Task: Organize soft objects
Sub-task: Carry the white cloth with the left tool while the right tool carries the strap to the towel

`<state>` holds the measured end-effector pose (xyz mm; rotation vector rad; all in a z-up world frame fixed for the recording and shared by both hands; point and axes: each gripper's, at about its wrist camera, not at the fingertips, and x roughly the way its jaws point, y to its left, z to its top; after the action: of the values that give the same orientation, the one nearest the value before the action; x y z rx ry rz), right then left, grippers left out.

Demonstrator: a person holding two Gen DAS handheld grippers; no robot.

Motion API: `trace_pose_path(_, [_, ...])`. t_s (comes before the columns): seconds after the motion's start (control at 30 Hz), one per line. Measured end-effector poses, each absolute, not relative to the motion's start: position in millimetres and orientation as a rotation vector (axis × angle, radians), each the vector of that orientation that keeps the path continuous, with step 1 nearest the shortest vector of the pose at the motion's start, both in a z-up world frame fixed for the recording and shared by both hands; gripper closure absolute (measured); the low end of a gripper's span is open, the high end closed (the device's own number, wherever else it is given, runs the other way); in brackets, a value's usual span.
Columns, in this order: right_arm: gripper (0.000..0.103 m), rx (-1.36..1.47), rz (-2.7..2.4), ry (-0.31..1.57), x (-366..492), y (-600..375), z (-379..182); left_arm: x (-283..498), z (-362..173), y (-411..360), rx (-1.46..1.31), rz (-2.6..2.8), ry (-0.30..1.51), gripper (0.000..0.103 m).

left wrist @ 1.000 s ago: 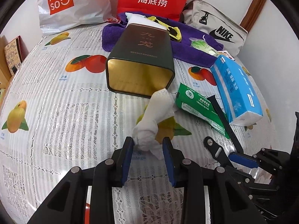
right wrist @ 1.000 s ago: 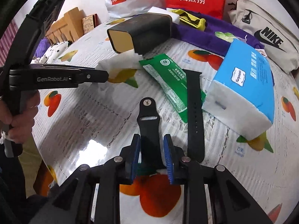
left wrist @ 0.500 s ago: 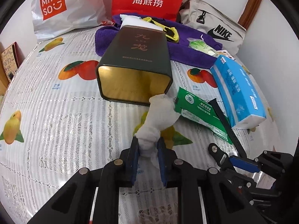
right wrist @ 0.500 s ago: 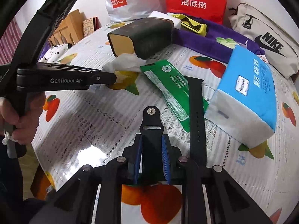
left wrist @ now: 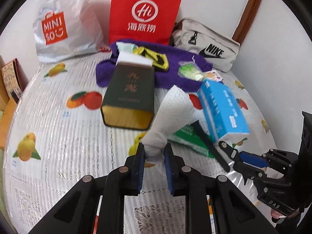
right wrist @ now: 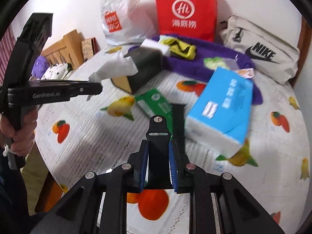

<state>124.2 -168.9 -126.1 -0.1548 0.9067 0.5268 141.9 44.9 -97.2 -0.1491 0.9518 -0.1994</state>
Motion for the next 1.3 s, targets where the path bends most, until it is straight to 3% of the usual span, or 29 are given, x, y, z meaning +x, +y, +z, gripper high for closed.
trace_pose_path(0.67, [0.082, -0.075, 0.380, 0.793, 210, -212, -68, 206, -60, 37, -0.109, -0.183, 0.919, 0.084])
trace_pose_path(1.3, [0.082, -0.055, 0.337, 0.830, 318, -219, -76, 298, -57, 41, -0.093, -0.130, 0.955, 0.084])
